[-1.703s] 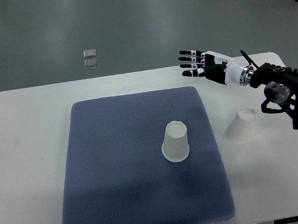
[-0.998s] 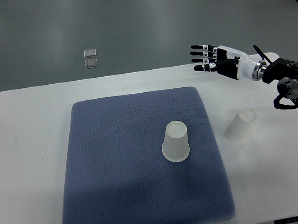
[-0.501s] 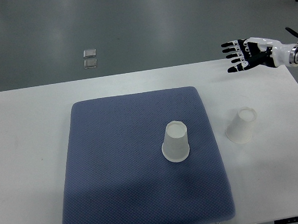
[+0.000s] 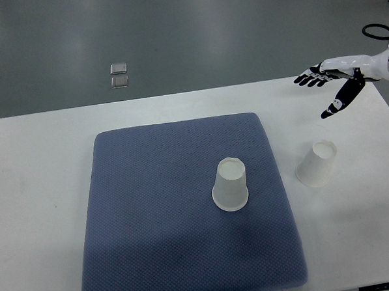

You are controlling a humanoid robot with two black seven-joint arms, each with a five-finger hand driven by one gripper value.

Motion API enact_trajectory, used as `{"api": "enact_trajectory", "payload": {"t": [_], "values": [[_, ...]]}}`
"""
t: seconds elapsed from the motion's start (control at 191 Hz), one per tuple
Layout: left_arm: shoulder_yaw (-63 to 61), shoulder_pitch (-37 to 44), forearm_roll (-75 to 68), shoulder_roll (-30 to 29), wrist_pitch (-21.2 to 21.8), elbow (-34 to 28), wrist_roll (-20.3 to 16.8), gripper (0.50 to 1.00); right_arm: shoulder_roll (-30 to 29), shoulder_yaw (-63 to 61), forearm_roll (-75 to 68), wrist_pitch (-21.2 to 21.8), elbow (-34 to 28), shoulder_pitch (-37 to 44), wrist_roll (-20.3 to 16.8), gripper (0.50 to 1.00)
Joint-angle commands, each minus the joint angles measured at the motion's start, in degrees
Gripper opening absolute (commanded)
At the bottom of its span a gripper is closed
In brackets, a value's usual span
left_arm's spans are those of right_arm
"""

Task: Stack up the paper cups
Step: 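Move the right hand toward the loose white paper cup beside the pad, then lower the right hand around the loose white cup and close fingers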

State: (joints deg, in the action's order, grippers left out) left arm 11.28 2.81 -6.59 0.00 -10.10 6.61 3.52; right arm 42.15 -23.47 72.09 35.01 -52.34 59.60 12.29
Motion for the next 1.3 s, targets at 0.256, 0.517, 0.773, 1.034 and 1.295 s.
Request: {"api": "enact_trajectory", "payload": {"t": [0.256,0.517,0.773,1.034,1.295], "values": [[-0.03,0.01,0.0,0.0,0.08,0.06,0.0,1.0,7.07,3.69,1.21,-0.01,-12.53,1.05,1.59,0.924],[0.06,0.01,0.0,0.0,-0.01,0.06,0.0,1.0,9.71,7.12,1.39,-0.01,-14.64,-2.12,1.59,0.924],[0.06,0.01,0.0,0.0,0.08,0.06,0.0,1.0,9.18,11.16,1.39,-3.81,-15.87,-3.96,1.59,0.924],[0.06,-0.08,0.0,0.0,-0.01,-0.02,0.0,1.0,8.13,11.51,1.39,-10.67,-15.08,-6.16,1.24,0.924],[0.06,0.01,0.0,0.0,-0.01,-0.02,0.0,1.0,5.14,15.38,1.48,-17.17,-11.91,-6.42,1.16,0.921]]}}
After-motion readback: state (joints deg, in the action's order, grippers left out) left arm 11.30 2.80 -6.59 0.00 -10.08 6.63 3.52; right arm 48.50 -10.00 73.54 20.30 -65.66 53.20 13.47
